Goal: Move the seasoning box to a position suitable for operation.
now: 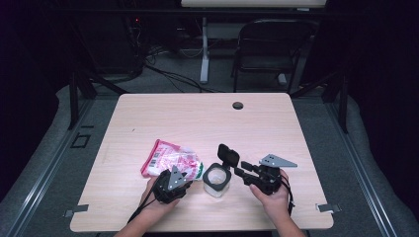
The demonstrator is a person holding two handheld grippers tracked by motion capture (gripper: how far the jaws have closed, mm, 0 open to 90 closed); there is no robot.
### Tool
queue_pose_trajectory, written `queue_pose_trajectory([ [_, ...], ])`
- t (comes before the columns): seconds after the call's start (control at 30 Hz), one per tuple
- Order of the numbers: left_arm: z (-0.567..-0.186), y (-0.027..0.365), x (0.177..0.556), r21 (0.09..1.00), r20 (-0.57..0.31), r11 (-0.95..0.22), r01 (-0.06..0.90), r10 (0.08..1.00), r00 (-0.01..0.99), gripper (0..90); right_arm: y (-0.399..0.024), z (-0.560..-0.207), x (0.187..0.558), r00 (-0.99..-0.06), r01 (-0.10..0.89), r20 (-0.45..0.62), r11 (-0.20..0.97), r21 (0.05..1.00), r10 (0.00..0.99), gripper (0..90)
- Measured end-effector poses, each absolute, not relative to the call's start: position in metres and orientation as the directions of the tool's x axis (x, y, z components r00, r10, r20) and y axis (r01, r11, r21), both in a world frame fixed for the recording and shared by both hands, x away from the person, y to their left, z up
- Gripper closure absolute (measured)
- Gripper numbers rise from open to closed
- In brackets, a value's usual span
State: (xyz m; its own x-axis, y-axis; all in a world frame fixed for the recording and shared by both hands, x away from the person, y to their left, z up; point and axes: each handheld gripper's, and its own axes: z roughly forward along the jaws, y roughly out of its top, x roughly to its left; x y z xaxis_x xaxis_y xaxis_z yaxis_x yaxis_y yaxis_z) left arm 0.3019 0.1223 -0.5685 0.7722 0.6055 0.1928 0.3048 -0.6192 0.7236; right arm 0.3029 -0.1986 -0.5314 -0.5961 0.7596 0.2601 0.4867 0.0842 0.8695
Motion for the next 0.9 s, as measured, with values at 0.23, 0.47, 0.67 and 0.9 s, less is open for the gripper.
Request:
queue_pose_trajectory([
  [0.23,-0.5682,0.1216,0.3023,0.731,0.179,-0.608,0.31,0.608,0.773,73.0,-0.1987,-0.531,0.3026,-0.595,0.487,0.262,0.081,0.87,0.759,59.5],
  [0.47,-0.5665,0.1242,0.3041,0.737,0.163,-0.595,0.322,0.618,0.769,78.0,-0.1984,-0.5308,0.3023,-0.597,0.487,0.262,0.083,0.87,0.759,59.5],
  [0.67,-0.5652,0.1268,0.3055,0.745,0.14,-0.577,0.335,0.626,0.767,81.1,-0.199,-0.53,0.3019,-0.597,0.482,0.257,0.084,0.872,0.76,59.2],
  [0.9,-0.5621,0.1308,0.3061,0.757,0.12,-0.555,0.345,0.637,0.762,84.8,-0.1977,-0.5292,0.3008,-0.603,0.473,0.256,0.081,0.877,0.755,58.5],
])
